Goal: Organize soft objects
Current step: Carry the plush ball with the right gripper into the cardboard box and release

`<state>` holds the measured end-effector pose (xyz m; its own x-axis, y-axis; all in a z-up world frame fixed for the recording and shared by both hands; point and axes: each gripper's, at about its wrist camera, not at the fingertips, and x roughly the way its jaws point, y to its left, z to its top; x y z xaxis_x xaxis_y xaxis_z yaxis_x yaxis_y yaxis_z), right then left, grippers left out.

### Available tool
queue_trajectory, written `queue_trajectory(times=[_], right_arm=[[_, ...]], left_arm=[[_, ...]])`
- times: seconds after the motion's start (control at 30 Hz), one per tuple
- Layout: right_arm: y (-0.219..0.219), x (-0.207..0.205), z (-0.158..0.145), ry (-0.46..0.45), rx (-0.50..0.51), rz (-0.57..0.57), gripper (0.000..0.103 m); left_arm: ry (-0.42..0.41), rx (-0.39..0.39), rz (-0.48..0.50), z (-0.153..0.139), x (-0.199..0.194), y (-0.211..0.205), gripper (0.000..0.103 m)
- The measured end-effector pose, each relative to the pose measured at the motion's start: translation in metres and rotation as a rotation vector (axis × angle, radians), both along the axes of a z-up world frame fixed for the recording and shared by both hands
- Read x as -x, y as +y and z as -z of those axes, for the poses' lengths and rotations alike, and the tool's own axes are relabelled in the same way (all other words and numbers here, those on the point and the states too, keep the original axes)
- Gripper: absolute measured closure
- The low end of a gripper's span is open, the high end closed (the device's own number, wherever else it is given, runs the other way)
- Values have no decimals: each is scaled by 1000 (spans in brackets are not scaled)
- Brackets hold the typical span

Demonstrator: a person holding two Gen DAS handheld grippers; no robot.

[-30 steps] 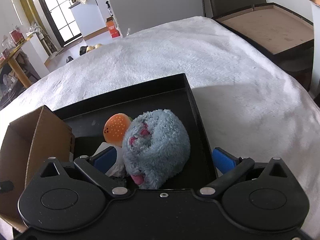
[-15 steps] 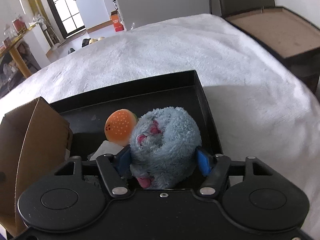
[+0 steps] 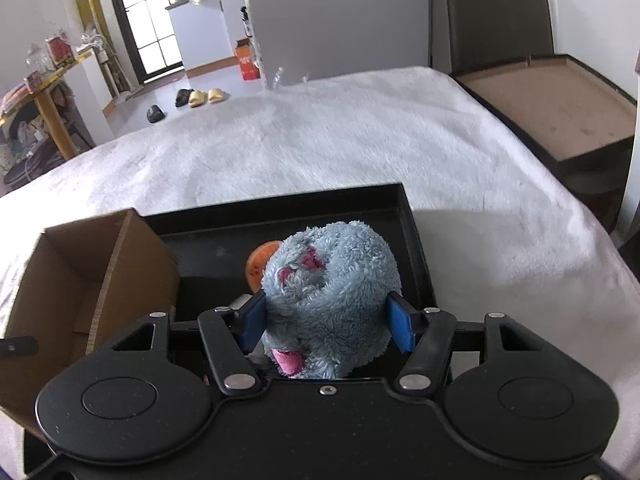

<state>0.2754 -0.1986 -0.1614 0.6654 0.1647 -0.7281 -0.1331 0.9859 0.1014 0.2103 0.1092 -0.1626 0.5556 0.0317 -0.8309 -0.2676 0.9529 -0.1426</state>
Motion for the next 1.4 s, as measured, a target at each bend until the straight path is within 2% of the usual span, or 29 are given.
queue_trajectory(times=[0.5, 0.87, 1.4], right_arm=[[50, 22, -37, -66, 36, -59, 43], [99, 31, -50, -97, 92, -114, 43], [182, 42, -39, -98, 134, -305, 43]], left_arm=[[-24, -2, 81, 0, -2, 8, 92], [-61, 92, 53, 7, 2, 23, 89], [-61, 166, 40, 5, 7, 29, 89]])
